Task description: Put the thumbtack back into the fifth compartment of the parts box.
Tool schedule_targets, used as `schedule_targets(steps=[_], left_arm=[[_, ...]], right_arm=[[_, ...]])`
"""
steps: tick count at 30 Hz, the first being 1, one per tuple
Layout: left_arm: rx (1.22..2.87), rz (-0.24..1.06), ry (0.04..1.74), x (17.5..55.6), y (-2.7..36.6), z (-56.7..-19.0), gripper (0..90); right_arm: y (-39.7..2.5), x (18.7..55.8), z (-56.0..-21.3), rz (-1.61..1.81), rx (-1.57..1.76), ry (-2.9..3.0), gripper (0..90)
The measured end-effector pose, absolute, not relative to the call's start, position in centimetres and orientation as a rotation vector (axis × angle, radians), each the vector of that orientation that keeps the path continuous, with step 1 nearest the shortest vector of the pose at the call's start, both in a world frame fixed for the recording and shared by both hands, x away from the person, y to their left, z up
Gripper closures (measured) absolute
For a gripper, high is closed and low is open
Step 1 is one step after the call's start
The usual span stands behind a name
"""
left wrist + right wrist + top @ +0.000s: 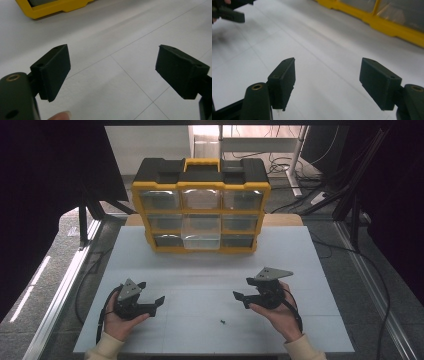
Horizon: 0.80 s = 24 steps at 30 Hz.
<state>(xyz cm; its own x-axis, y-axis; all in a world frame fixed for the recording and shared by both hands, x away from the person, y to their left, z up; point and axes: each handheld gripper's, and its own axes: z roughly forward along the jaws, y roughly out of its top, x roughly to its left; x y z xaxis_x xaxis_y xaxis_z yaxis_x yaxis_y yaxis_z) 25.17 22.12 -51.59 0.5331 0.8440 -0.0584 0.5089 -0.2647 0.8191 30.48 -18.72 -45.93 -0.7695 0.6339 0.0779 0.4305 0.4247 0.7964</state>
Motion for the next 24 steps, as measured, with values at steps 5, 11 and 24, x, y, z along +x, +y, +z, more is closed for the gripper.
schedule_targets(steps=[5,11,24], left_arm=[[1.932,0.505,1.101,25.2,22.0,-51.6,13.0],[1.936,0.505,1.096,25.1,21.9,-51.5,13.0],[1.937,0.507,1.096,25.2,21.9,-51.6,13.0]], right_arm=[[-18.6,29.7,-47.1,1.249,0.932,2.491,29.9],[-18.0,28.6,-48.3,1.206,0.923,2.562,30.3],[-15.3,27.2,-50.8,1.058,0.867,2.721,29.8]])
